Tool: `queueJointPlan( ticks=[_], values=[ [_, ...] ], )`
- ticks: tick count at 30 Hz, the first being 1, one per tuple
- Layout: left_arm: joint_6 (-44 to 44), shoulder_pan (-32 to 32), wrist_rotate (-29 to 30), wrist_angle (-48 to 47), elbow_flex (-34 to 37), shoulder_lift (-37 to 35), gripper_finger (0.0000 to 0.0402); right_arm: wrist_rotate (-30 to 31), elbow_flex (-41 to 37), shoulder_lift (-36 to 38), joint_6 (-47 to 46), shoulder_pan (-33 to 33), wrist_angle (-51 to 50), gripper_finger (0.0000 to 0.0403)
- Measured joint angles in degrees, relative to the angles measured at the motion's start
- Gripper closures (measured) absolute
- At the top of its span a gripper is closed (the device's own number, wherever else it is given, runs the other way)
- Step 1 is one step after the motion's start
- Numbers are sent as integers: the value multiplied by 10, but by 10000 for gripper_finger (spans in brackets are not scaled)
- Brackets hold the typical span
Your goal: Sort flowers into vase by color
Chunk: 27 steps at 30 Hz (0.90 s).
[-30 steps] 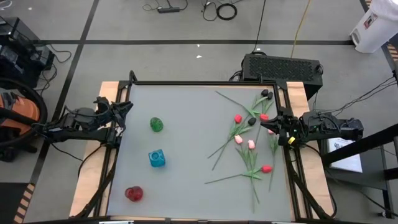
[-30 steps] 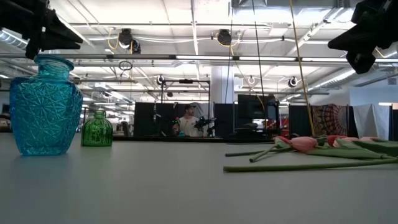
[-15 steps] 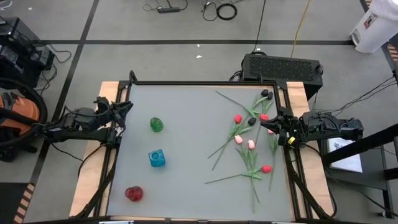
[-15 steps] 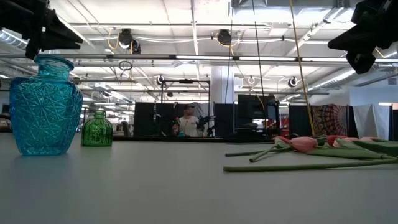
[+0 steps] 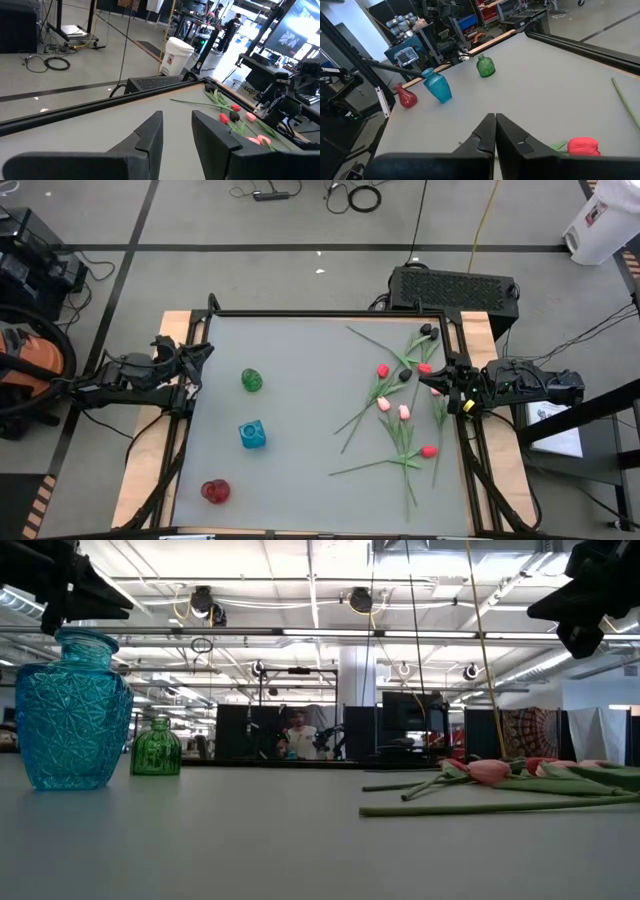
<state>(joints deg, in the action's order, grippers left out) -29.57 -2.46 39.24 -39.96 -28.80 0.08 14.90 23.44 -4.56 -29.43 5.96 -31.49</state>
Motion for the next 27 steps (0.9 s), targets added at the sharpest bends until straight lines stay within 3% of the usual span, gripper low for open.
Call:
queueJointPlan(
  ticks=[6,18,27],
  values=[
    [0,0,0,0,0,0,292,0,0,0,-76,0,0,399],
    [0,0,0,0,0,0,292,2,0,0,-436,0,51,399],
    [0,0,0,0,0,0,292,-2,0,0,-534,0,78,399]
  ],
)
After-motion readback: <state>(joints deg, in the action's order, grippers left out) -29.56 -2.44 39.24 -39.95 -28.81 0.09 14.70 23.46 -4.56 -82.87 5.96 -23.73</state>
